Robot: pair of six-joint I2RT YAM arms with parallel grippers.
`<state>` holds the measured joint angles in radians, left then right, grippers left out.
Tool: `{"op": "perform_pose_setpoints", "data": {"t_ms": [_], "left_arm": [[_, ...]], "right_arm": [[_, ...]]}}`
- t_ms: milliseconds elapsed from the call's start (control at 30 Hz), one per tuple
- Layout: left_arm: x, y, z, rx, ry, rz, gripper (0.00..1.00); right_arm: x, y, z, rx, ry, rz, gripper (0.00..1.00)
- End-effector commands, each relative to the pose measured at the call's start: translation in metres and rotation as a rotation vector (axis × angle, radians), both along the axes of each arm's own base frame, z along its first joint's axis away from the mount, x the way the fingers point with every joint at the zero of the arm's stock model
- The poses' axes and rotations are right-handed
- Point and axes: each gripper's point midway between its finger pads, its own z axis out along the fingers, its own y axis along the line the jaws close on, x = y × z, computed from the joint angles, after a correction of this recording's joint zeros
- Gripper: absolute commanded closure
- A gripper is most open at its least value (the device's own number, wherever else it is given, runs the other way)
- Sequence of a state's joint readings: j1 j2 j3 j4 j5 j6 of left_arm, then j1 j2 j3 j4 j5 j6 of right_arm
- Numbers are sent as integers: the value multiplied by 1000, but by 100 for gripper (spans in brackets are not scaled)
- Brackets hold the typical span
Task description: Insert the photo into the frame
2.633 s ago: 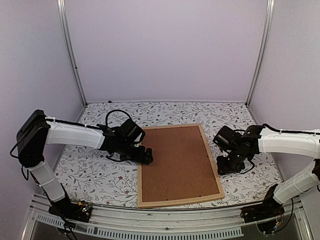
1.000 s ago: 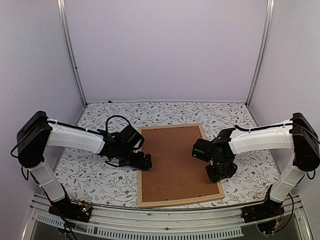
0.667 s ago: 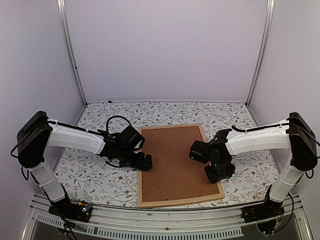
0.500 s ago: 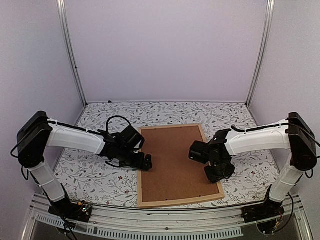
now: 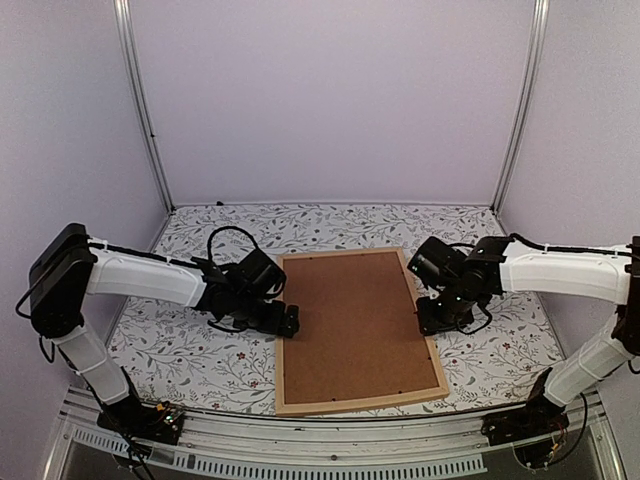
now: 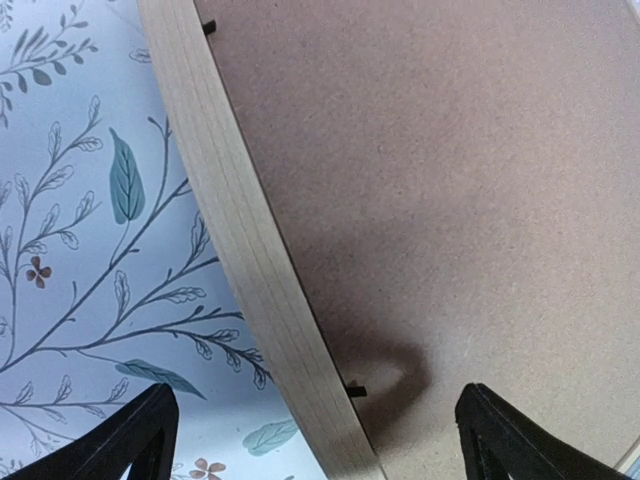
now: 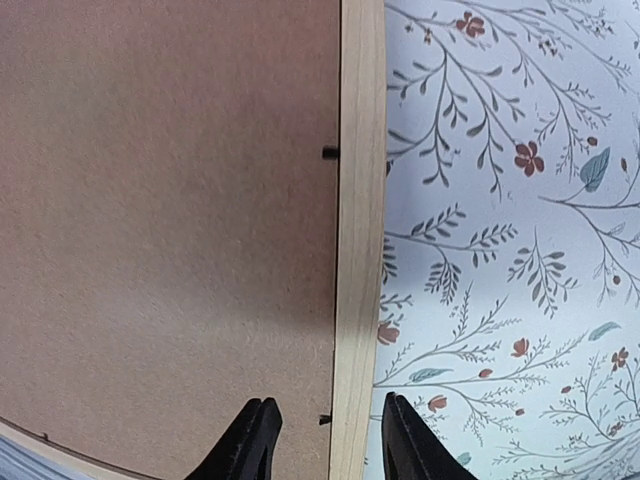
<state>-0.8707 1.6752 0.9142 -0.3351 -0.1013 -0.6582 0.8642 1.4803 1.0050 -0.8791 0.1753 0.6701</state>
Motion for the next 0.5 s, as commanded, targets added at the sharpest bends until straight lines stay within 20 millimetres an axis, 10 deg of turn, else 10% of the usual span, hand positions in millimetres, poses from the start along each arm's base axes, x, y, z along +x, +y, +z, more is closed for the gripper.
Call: {"op": "perform_pose_setpoints", "data": {"t_ms": [0,467], "left_arm": [[2,-8,18,-29,-32,-7,0],[-3,-8,12,-40,-3,-7,0]], "right_arm": [[18,0,3,111,-34,5,59],[72,-1,-30,294,-41,3,54]]}}
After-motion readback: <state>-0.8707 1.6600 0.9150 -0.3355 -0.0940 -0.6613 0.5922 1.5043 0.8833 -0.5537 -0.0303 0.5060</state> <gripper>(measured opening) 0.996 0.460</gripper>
